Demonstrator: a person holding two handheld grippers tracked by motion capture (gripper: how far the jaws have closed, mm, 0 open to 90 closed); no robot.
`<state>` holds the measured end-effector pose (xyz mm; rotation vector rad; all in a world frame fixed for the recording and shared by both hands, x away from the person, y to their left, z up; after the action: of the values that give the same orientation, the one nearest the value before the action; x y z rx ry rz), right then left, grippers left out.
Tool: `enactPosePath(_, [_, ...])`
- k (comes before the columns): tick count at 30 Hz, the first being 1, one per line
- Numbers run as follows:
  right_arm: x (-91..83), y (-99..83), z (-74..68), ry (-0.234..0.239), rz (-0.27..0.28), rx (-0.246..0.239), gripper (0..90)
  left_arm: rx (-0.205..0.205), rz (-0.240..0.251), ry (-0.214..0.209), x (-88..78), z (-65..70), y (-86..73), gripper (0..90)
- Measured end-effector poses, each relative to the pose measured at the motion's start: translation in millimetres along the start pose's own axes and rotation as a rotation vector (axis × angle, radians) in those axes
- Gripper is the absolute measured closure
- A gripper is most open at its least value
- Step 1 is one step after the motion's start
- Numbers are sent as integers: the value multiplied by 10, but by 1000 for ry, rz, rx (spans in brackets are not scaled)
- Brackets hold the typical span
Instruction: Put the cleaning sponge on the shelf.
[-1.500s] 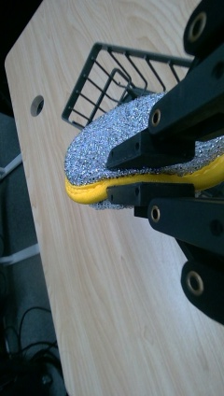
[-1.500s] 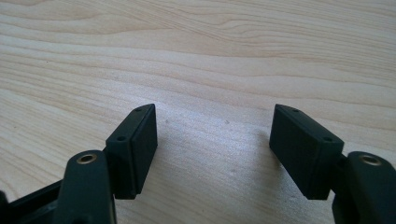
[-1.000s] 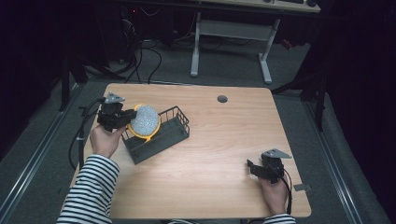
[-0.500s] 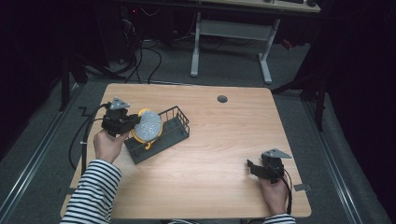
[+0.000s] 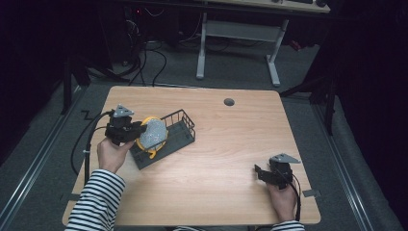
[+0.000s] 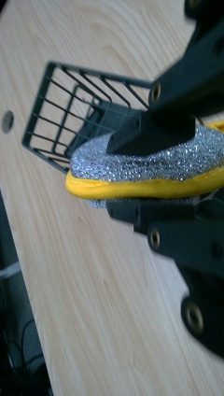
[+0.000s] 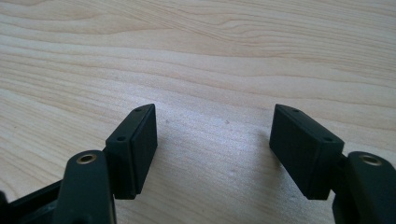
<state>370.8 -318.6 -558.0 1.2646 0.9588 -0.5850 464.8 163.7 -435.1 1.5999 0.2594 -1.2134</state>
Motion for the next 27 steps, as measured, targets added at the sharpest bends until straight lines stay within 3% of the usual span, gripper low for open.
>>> enactPosePath(3, [0,0,2,1,1,-1,323,-23,28,0,-54,-22,7,510])
enactPosePath(8, [1,1,3,2,1,-2,323,-62,64,9,-159,-80,-32,401])
enactPosePath(16, [0,0,0,0,0,0,322,-106,124,54,-382,-154,-197,370])
enactPosePath(27, [0,0,-2,-1,-1,0,322,-179,142,75,-534,-317,-553,349])
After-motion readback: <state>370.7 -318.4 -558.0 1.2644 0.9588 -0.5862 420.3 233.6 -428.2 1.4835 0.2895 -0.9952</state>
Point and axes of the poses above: each handheld gripper's, and its own axes: x roughly forward along the jaws, y roughly out of its top, z roughly to its right, the point moved 4 cm from there along x, roughly forward along the jaws, and after that the axes turned 15 degrees about -z, right-handed, at the moved point
